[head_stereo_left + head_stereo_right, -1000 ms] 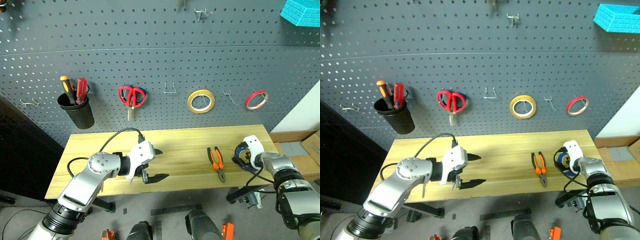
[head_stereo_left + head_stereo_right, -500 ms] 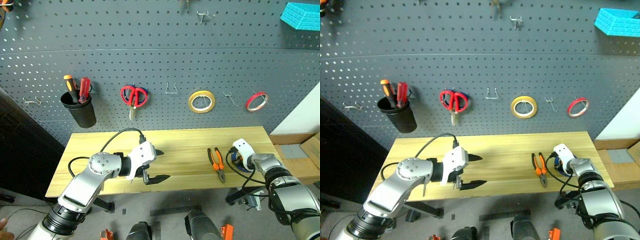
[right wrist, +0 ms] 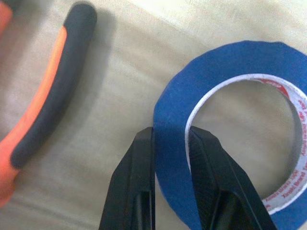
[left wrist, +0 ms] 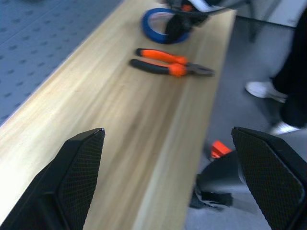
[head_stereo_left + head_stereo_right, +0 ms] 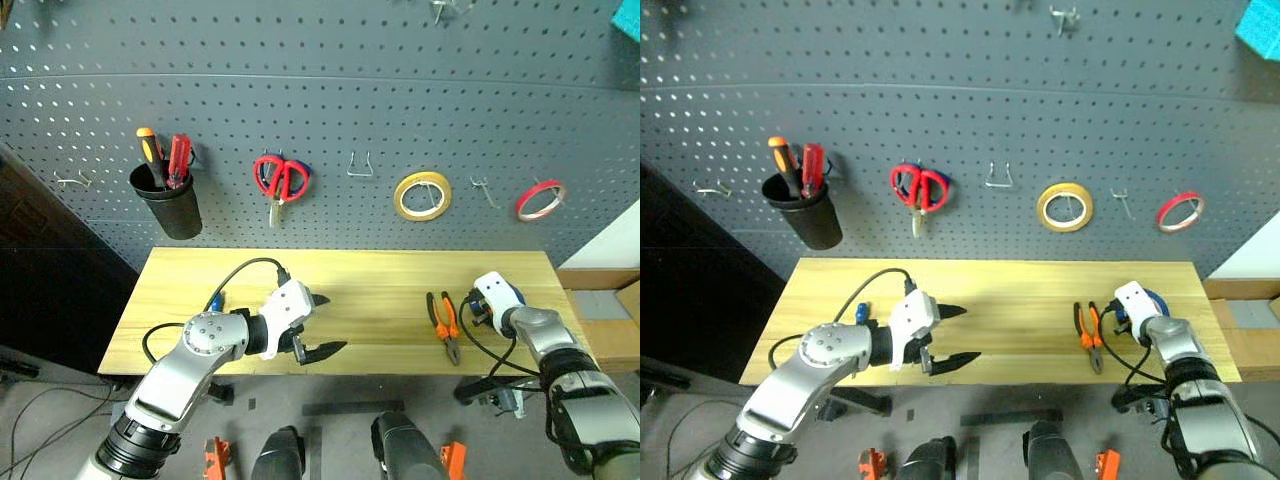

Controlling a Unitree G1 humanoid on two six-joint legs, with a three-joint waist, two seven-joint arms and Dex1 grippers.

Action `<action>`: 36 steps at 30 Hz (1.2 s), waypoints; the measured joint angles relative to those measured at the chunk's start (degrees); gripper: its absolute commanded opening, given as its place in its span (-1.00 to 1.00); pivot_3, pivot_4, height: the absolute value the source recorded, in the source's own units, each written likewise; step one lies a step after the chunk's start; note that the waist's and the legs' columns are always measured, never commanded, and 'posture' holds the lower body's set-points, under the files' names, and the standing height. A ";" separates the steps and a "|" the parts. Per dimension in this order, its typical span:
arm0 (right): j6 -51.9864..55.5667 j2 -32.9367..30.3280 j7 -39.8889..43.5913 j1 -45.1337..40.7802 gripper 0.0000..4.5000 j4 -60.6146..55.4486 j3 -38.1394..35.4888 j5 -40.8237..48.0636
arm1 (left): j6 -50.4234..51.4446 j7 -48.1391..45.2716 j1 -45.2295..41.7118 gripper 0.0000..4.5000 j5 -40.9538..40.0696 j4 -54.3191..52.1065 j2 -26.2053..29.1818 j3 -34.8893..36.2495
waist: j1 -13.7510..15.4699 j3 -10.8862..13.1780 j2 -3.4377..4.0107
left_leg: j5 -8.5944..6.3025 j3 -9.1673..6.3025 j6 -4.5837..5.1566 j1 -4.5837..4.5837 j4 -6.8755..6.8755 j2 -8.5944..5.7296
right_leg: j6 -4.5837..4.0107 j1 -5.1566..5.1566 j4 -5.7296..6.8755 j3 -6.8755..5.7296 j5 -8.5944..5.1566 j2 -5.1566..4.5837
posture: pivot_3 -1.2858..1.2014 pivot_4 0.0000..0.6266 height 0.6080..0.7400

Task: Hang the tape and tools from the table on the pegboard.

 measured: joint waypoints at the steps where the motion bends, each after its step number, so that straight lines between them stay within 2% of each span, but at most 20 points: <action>1: 2.05 -0.01 -0.34 3.08 -0.70 -6.45 -0.43 0.30 | 0.02 0.44 -0.07 1.00 -0.06 0.02 -0.23 0.36 | 0.22 0.20 0.08 | 0.00 0.00 0.00 -0.10 -0.01 0.00 | -0.04 -0.18 0.13 0.01 0.02 0.00 | -0.07 -0.04 1.00; 3: 8.35 0.54 -1.78 11.70 -0.70 -24.78 -2.81 0.99 | 0.05 1.00 -0.69 1.00 -0.20 -0.09 -1.24 0.79 | 0.68 0.52 0.28 | -0.01 0.01 -0.01 -0.44 0.02 -0.06 | -0.21 -0.66 0.48 0.03 0.08 -0.06 | -0.07 -0.04 1.00; 5: 12.59 1.48 -3.24 16.66 -0.70 -36.89 -3.79 1.01 | 0.06 1.10 -1.21 1.00 -0.22 -0.03 -1.86 0.84 | 0.67 0.81 0.36 | -0.01 0.04 -0.01 -0.46 0.02 -0.05 | -0.21 -0.73 0.51 0.04 0.06 -0.06 | -0.07 -0.04 1.00; 7: 15.70 3.82 -6.26 22.78 -0.70 -51.45 -4.24 -0.69 | -0.14 1.10 -1.62 1.00 -0.23 0.02 -2.03 0.88 | 0.70 0.94 0.29 | -0.01 0.02 -0.02 -0.45 0.04 -0.04 | 0.08 -0.74 0.53 0.02 -0.13 -0.05 | -0.09 -0.04 1.00; 11: 13.81 5.79 -10.91 27.34 -0.70 -64.20 -1.23 -5.78 | -0.49 1.38 -2.94 1.00 -0.45 0.54 -3.48 0.96 | 0.67 1.18 0.17 | 0.02 0.11 -0.07 -0.45 0.16 -0.06 | 0.11 -0.73 0.47 0.08 -0.22 -0.09 | -0.10 -0.04 1.00; 15: 6.57 6.76 -14.50 26.19 -0.70 -70.98 2.89 -10.95 | -0.96 1.34 -4.96 1.00 -3.03 0.59 -5.77 1.30 | 0.44 1.40 -0.16 | 0.04 0.14 -0.10 -0.44 0.22 -0.01 | 0.12 -0.71 0.48 0.06 -0.21 -0.09 | -0.11 -0.05 1.00; 19: 2.53 7.76 -15.72 19.93 -0.70 -67.82 3.42 -11.89 | -1.20 0.79 -6.58 1.00 -4.52 0.63 -6.42 1.83 | 0.18 1.55 -0.41 | 0.04 0.13 -0.10 -0.46 0.18 -0.02 | 0.12 -0.71 0.47 0.04 -0.21 -0.09 | -0.11 -0.07 1.00; 26: -2.54 8.01 -18.34 7.83 -0.70 -48.60 -0.93 -10.01 | -3.97 2.39 -9.31 1.00 -4.13 2.37 -8.32 2.70 | 0.26 1.74 -0.49 | 0.03 0.09 -0.08 -0.54 0.13 -0.04 | -0.11 -0.73 0.45 0.00 -0.08 -0.10 | -0.09 -0.10 1.00; 32: -7.87 7.62 -19.78 2.44 -0.70 -38.12 -2.48 -9.31 | -6.31 4.05 -9.90 1.00 -3.50 3.07 -8.45 3.44 | 0.07 1.75 -0.47 | 0.03 0.11 -0.07 -0.54 0.11 -0.04 | -0.20 -0.76 0.46 0.00 -0.02 -0.10 | -0.08 -0.12 1.00; 36: -8.22 9.54 -19.70 1.18 -0.70 -35.11 -2.54 -7.23 | -7.33 4.56 -9.91 1.00 -3.21 3.45 -8.45 3.45 | 0.08 1.75 -0.47 | 0.03 0.08 -0.07 -0.54 0.12 -0.04 | -0.21 -0.76 0.51 -0.01 -0.02 -0.09 | -0.08 -0.12 1.00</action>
